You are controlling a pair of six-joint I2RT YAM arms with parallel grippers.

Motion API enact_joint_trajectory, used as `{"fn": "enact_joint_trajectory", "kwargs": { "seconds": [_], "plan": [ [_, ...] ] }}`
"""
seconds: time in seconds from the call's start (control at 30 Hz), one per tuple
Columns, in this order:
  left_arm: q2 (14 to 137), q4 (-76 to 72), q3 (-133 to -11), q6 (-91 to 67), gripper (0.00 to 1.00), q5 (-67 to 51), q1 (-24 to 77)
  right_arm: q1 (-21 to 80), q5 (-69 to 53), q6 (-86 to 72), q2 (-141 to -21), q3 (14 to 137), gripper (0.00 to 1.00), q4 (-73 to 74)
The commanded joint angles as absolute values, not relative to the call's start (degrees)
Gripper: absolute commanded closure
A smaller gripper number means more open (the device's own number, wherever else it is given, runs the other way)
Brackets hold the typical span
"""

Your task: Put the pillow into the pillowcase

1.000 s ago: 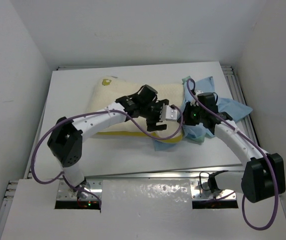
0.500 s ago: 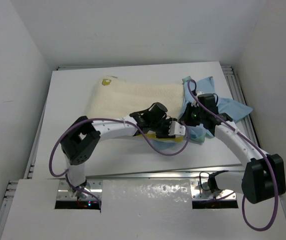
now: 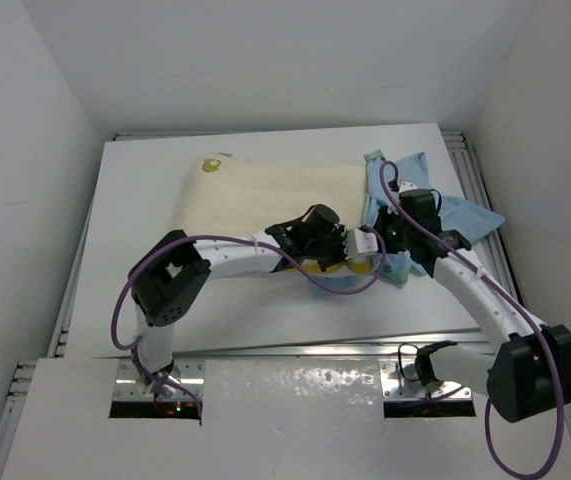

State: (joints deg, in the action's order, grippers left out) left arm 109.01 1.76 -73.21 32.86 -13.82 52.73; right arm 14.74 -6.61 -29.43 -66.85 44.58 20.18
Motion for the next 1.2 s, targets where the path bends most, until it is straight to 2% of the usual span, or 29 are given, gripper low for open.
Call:
{"fn": "enact_joint_trajectory", "kwargs": {
  "seconds": [0.0,0.17,0.37,0.5,0.77,0.93,1.0,1.1,1.13,1.17],
  "plan": [
    [110.1,-2.6,-76.5,28.0,1.0,-10.6,52.1,15.0,-5.8,-28.7,-66.2,43.4,1.0,19.5],
    [112.7,-2.8,-81.6,20.3,1.0,-4.5,51.8,15.0,-10.1,-27.8,-63.6,43.2,1.0,21.1],
    [113.0,-2.7,-86.5,16.7,1.0,-3.2,50.4,14.9,-22.7,-26.0,-60.0,44.1,1.0,25.8],
    [113.6,-2.8,-86.6,15.9,1.0,-5.4,50.8,14.9,-28.1,-37.1,-59.7,42.0,1.0,16.8],
    [114.1,-8.4,-84.1,12.0,1.0,-6.4,52.0,15.3,-21.4,-58.5,-62.3,36.5,1.0,-8.1],
    [114.1,-9.8,-84.9,8.1,1.0,-15.2,51.6,15.3,-3.6,-62.0,-58.2,30.9,1.0,-4.2],
    [114.2,-10.5,-84.6,5.3,1.0,-17.5,51.3,15.3,-1.0,-62.2,-58.1,30.5,1.0,-2.6],
    [114.3,-9.6,-84.9,5.3,0.99,-20.0,51.2,15.5,-2.5,-58.3,-59.2,32.6,0.68,2.6],
    [114.3,-8.4,-85.2,5.2,0.99,-18.5,51.2,15.6,-2.5,-57.3,-59.4,33.4,0.54,8.4],
    [114.4,-8.0,-85.2,5.4,0.99,-17.4,51.2,15.6,-1.7,-54.6,-59.2,35.1,0.5,11.3]
  ]
}}
